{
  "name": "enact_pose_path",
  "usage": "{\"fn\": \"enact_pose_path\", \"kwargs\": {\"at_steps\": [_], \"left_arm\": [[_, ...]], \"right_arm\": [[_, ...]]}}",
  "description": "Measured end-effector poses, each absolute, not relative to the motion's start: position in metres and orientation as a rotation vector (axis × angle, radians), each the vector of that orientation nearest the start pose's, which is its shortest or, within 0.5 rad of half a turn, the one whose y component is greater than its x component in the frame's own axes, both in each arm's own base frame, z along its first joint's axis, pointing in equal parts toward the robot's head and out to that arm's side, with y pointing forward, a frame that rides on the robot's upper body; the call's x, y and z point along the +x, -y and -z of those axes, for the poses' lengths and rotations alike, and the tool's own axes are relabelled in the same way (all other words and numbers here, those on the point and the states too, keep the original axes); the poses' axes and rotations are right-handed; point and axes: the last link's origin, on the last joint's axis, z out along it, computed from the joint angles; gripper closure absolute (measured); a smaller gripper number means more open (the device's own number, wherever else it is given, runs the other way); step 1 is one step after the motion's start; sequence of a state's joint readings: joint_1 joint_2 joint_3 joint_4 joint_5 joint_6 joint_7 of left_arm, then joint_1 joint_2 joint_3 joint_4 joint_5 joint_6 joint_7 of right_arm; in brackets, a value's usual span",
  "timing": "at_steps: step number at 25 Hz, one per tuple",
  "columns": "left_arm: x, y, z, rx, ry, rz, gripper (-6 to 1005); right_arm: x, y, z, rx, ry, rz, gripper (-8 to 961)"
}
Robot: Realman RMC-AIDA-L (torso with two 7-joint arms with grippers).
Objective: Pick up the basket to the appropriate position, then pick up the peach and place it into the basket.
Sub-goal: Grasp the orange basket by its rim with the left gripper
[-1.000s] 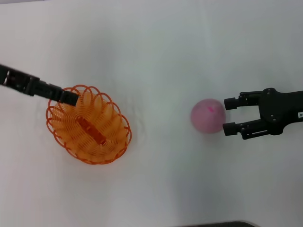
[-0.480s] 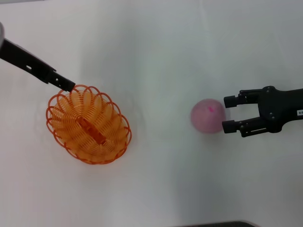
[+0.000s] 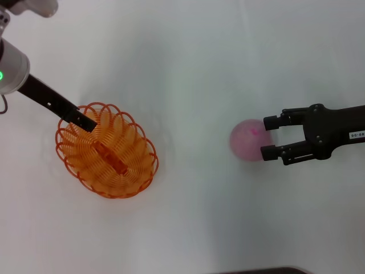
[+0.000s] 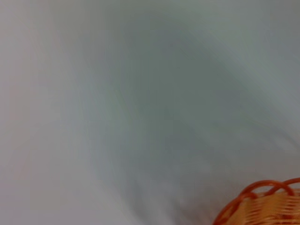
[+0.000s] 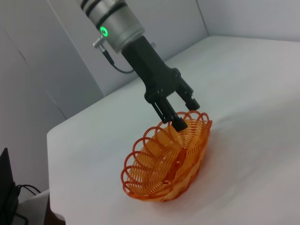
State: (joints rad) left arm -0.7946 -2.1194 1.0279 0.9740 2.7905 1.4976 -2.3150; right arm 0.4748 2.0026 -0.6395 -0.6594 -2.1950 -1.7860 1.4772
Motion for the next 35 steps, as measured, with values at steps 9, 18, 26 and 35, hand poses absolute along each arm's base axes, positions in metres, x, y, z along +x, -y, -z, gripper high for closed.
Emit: {"fn": "enact_pose_path", "kwargs": {"at_steps": [9, 18, 26, 35], "left_arm": [[-0.221, -0.388, 0.008, -2.587, 0.995, -0.569, 216], [-0.219, -0.388, 0.006, -2.602, 1.002, -0.552, 268], [-0.223, -0.391, 0.003, -2.584, 0.998, -0.554, 739], [-0.223, -0.39, 0.004, -2.595, 1.003, -0.559, 949]], "right_arm": [[0.294, -0.285, -0.02, -2.908, -0.848, -0.584, 70], [0.295, -0.288, -0.016, -2.888, -0.855, -0.568, 70], [0.294, -0.288, -0.013, -2.889, -0.856, -0.569, 70], [0.294, -0.289, -0.012, -2.888, -0.856, -0.567, 70]]}}
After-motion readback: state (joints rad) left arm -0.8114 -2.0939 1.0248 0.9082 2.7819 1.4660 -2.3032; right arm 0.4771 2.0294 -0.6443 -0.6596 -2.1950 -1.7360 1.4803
